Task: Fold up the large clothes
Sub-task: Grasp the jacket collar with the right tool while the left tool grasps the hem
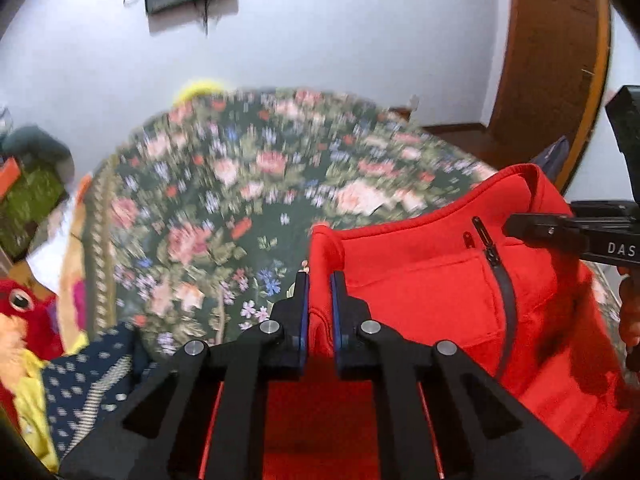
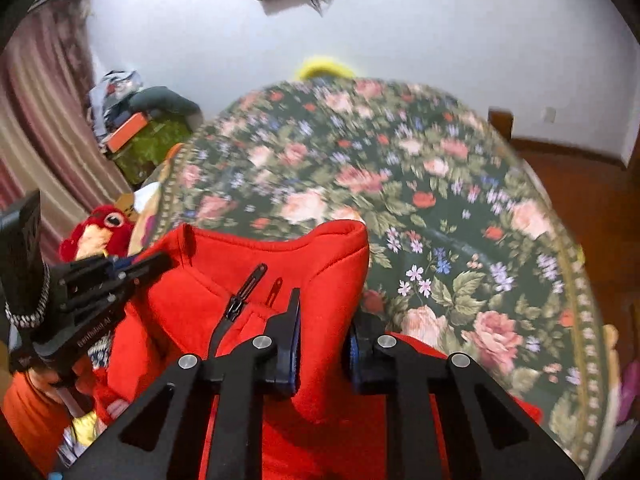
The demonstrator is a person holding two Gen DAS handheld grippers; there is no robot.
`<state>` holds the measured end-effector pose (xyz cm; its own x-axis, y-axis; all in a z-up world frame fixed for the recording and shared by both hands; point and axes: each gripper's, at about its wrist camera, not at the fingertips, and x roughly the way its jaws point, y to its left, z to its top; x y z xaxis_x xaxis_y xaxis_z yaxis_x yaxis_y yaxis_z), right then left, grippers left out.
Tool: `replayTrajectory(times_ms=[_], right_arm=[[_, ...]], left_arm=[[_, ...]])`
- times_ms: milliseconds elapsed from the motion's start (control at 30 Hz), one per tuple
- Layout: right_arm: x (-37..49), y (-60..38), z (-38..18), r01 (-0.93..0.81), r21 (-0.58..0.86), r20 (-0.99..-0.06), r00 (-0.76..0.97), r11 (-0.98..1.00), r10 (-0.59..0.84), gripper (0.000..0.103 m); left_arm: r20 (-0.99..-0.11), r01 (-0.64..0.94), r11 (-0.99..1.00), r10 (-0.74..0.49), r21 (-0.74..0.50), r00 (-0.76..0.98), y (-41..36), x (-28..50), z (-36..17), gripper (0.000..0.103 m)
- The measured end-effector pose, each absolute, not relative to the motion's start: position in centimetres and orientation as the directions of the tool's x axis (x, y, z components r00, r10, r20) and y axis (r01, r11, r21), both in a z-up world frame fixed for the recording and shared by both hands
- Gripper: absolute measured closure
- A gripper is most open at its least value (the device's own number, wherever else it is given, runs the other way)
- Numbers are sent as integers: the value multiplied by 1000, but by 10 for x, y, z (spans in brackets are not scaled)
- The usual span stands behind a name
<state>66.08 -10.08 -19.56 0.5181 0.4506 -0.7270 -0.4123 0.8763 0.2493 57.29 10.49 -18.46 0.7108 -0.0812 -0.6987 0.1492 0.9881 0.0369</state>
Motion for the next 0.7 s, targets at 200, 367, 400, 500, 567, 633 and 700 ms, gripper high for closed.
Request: replayTrajectory(times_ms=[200,367,400,500,567,633,700], right_arm=[[585,-105,-159,-468,166,-705,559,868,436,88],[526,-116,-151,-480,158,-710,552,863,437,88],[514,-118,-152,-482,154,-714,549,863,434,88],[486,-119,-158,-492,133,-735,534,861,418,88],[466,-119,-166,-501,110,-751,524,859,402,88],[451,-120,-176,-508,109,-771,499,854,395,87],[440,-121,-188,-512,93,-796,477,854,373,87]], left_arm=[[-649,180,982,-96,63,754,94,501,-142,94],[-652,208,977,-121,57,748,84,441,-139,94],[-660,212,975,-121,61,742,80,431,-142,94],[-677,230,972,-138,48,723,73,405,-153,94],[-698,245,969,-155,31,699,70,391,-163,94],[-718,256,966,-160,27,678,66,377,-174,93],[-738,268,963,-158,32,656,64,366,-184,93]])
